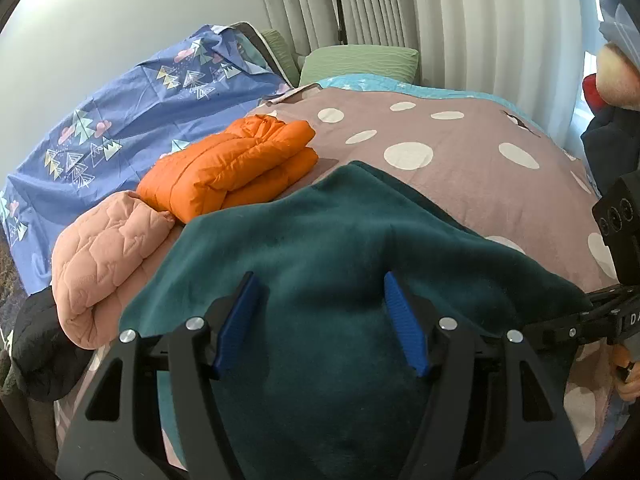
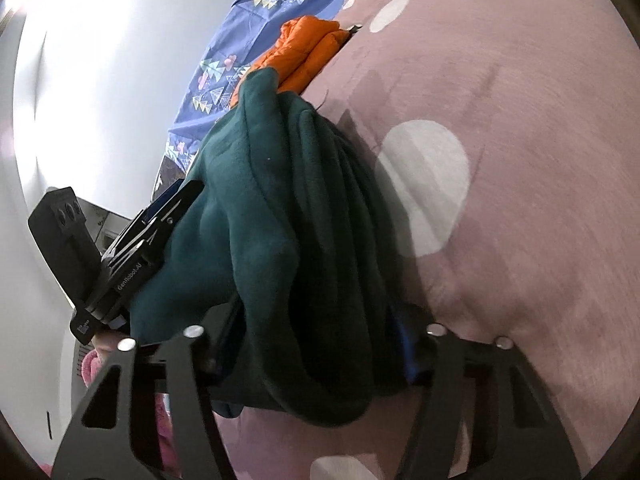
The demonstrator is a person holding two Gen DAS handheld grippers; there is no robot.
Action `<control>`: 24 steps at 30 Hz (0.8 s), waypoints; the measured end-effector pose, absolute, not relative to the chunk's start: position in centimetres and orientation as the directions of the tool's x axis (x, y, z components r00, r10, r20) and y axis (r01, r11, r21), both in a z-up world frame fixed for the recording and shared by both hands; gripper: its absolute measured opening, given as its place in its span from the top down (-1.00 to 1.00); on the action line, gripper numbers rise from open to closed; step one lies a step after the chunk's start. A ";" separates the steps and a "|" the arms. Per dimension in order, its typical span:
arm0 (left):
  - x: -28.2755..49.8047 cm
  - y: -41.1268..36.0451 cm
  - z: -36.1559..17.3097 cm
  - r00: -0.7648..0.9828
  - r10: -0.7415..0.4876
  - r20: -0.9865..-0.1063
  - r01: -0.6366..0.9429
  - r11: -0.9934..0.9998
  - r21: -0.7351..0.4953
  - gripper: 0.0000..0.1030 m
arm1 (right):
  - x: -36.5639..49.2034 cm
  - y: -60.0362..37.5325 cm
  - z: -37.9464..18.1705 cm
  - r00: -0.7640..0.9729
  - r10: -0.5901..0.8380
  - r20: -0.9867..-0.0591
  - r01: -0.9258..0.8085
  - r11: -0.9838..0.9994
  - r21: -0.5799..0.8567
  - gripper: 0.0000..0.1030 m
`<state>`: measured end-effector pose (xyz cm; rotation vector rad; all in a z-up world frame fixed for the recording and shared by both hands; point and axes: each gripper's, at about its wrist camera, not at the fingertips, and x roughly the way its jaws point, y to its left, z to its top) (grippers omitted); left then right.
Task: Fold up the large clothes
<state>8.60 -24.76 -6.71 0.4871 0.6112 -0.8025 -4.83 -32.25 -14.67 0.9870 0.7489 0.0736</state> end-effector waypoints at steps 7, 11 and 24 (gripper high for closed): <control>8.6 -24.4 -6.4 0.531 -0.537 -0.656 0.782 0.609 0.134 -0.29 | -4.7 -31.5 -14.4 0.751 0.352 -0.559 0.273 0.605 0.748 -0.13; 8.3 -23.8 -5.7 0.569 -0.523 -0.634 0.755 0.638 0.151 -0.62 | -4.5 -31.3 -14.4 0.754 0.342 -0.561 0.271 0.616 0.740 -0.14; 16.9 -9.8 -10.3 0.324 -0.739 -0.591 0.430 0.672 -0.603 -0.96 | -4.3 -31.0 -14.4 0.752 0.345 -0.562 0.243 0.647 0.723 -0.31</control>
